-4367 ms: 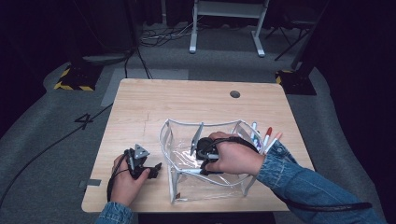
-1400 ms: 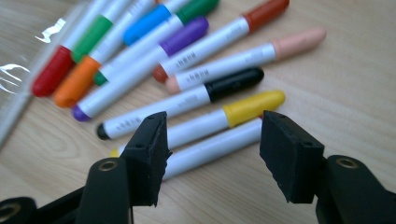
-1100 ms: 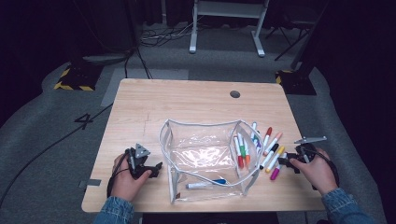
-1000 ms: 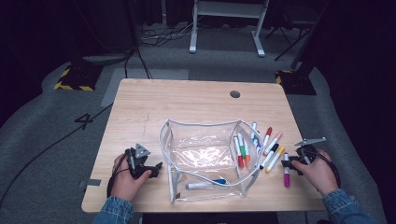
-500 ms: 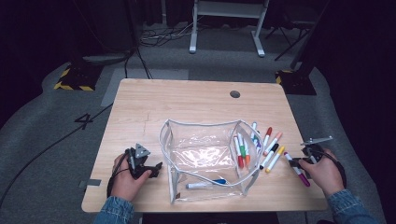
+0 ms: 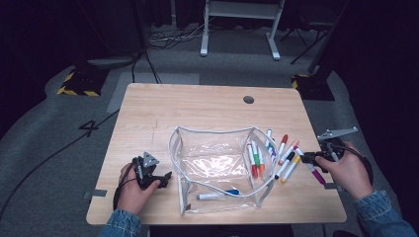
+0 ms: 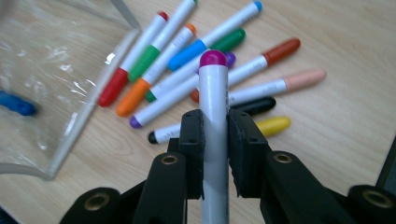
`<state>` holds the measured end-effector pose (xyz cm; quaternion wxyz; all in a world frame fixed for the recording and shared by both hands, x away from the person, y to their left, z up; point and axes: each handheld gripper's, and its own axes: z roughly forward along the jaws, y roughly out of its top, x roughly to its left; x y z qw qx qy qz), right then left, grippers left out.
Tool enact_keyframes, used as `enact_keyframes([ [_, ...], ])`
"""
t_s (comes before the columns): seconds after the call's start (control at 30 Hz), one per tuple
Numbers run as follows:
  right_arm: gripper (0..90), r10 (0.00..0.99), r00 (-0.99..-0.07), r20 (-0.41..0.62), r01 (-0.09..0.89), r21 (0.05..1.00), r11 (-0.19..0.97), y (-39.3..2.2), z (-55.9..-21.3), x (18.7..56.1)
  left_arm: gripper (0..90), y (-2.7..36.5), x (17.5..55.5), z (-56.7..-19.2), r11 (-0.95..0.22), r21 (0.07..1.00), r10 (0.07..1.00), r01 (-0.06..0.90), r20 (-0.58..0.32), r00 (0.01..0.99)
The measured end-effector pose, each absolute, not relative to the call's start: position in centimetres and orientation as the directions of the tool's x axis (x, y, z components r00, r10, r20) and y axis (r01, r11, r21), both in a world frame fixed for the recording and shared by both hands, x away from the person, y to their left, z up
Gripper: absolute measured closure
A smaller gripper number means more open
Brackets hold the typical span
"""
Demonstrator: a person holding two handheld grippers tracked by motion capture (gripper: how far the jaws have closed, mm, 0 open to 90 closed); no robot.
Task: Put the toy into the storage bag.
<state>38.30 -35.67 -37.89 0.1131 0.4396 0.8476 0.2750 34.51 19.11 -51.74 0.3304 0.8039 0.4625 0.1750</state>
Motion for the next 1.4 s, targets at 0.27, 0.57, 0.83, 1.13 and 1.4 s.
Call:
enact_keyframes([
  [0.27,77.0,0.739,-0.672,0.046,0.607,0.607,0.513,-32.5,-33.8,38.2,13.5,19.1,34.4,-51.7,-0.353,0.693,0.859,0.629,-0.027,0.511],
  [0.57,77.0,0.64,-0.768,0.031,0.511,0.633,0.582,-28.0,-29.8,37.5,13.3,19.2,34.5,-51.7,-0.358,0.69,0.857,0.629,-0.024,0.515],
  [0.83,77.0,0.569,-0.822,0.015,0.447,0.636,0.629,-24.7,-28.0,36.9,12.9,19.0,34.8,-51.7,-0.36,0.69,0.854,0.628,-0.026,0.519],
  [1.13,77.0,0.466,-0.885,0.007,0.369,0.619,0.693,-20.0,-27.2,36.6,12.7,18.9,34.9,-51.7,-0.357,0.692,0.857,0.628,-0.026,0.515],
  [1.4,77.0,0.39,-0.921,-0.007,0.305,0.607,0.734,-16.3,-26.9,36.2,12.7,18.9,34.9,-51.7,-0.356,0.692,0.857,0.628,-0.026,0.515],
])
